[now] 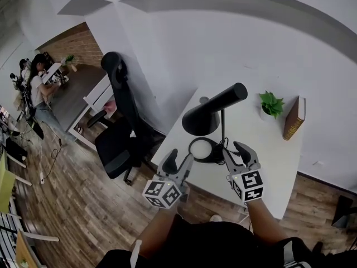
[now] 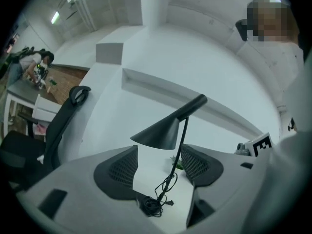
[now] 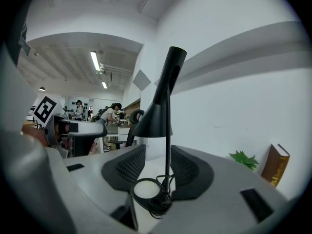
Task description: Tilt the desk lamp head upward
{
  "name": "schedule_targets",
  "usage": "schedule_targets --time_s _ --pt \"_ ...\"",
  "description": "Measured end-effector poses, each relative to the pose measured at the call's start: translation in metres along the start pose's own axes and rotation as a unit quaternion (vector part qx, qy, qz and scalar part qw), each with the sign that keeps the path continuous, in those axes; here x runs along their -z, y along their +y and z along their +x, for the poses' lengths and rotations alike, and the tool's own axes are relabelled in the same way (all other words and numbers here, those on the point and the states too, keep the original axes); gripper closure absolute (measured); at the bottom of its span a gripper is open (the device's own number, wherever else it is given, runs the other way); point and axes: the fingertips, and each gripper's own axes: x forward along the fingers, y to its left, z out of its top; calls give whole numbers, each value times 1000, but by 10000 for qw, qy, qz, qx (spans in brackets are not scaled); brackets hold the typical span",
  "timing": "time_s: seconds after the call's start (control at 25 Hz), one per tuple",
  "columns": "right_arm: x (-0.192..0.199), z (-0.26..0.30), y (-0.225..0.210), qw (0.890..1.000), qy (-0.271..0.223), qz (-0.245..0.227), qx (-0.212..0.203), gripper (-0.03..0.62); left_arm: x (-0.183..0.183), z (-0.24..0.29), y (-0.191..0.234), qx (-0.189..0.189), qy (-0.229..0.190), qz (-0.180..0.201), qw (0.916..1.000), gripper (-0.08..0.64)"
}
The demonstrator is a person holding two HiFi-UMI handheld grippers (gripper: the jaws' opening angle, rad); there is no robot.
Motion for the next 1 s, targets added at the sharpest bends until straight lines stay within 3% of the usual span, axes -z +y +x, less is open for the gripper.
schedule_targets --time_s 0.12,0.24,0.44,0.48,0.68,0.76,0.8,1.0 --pt "2 11 -6 9999 94 21 33 436 0 13 10 171 -86 -955 9952 293" --pt "7 22 -9 9998 203 -33 3 436 0 26 17 372 -241 -1842 9819 288" --pt "13 39 -16 9995 280 -155 38 436 -10 45 21 657 -514 -2589 9623 288" --pt "13 43 -17 9994 278 -181 55 436 -11 49 22 729 -590 -2842 9542 288" --pt "15 58 -20 9993 302 -229 75 440 -13 66 31 1171 -920 -4144 8978 288" --pt "16 63 -21 9992 314 -253 71 445 -10 73 35 1263 -953 -4447 8816 288" --pt "16 65 -21 9991 318 -262 74 448 -8 76 36 1290 -942 -4519 8776 288" --pt "18 75 -25 9991 360 -203 20 466 -5 88 39 1347 -857 -4615 8726 288"
